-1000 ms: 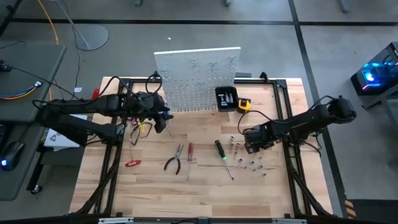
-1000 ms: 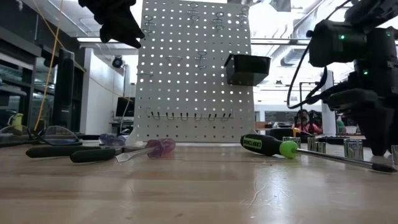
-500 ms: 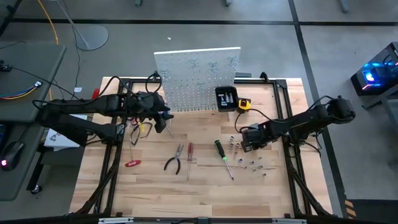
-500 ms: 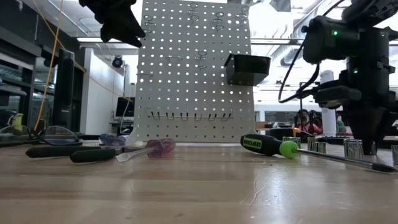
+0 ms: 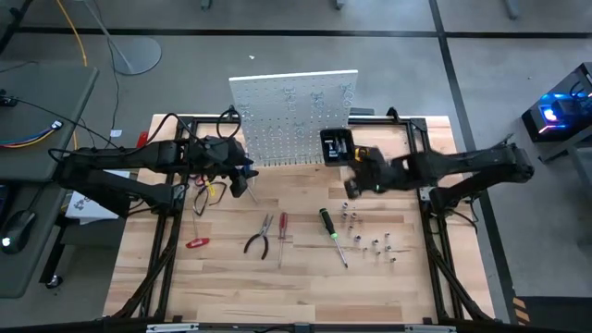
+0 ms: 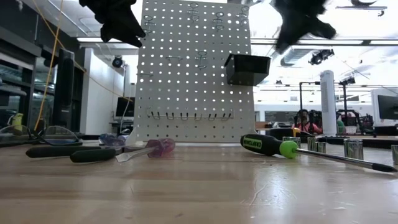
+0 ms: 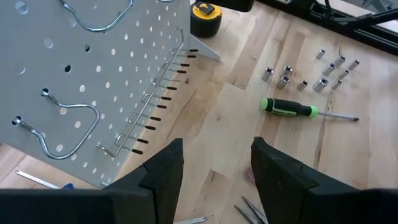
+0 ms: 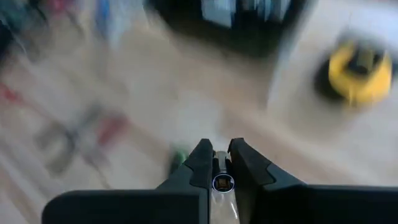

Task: Hang tools onto peg board
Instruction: Put the silver socket into the black bin on the peg board

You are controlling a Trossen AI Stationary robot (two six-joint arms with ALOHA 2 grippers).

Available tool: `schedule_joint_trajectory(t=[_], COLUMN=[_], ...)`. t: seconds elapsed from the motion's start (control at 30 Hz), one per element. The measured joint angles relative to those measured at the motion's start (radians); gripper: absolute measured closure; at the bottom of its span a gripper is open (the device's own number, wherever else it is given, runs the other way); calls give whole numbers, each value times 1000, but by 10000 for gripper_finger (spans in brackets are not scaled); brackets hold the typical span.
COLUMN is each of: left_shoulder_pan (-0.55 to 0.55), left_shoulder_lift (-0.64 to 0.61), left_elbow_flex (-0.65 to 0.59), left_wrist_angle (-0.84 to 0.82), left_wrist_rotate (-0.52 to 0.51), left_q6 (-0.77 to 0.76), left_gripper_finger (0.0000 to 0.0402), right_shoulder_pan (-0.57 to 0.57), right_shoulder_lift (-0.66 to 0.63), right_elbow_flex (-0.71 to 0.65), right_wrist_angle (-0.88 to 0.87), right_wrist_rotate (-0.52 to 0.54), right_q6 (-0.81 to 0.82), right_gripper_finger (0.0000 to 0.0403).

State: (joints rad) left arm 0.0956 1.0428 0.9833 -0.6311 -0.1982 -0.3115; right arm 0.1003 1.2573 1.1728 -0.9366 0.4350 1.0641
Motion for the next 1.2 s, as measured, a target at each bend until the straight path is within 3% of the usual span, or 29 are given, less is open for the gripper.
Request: schedule_joint_trajectory(t=[0.27, 0.37, 0.63, 0.73, 0.9, 1.0, 1.2], left_shoulder_pan=[0, 0, 0, 0, 0, 0, 0], left_shoulder_lift=[0, 0, 0, 0, 0, 0, 0], left_elbow_flex=[0, 0, 0, 0, 0, 0, 0], left_wrist_angle=[1, 0, 0, 0, 1, 0, 0], left_wrist_rotate=[0, 0, 0, 0, 0, 0, 0], left_q6=[0, 0, 1, 1, 1, 2, 2], left_gripper_finger=[229, 229, 229, 229, 229, 229, 229], right_shoulder_pan=[-183, -246, -299, -297, -182, -34, 193], right_shoulder_lift=[13, 19, 19, 16, 11, 12, 13], right_elbow_flex=[68, 69, 84, 128, 161, 112, -113], right_wrist_angle=[292, 367, 335, 248, -12, -125, -117], right_wrist_rotate=[77, 47, -49, -169, -391, -409, -456], right_q6=[-284, -353, -413, -416, -336, -210, 198], right_gripper_finger=[373, 334, 213, 191, 188, 188, 188])
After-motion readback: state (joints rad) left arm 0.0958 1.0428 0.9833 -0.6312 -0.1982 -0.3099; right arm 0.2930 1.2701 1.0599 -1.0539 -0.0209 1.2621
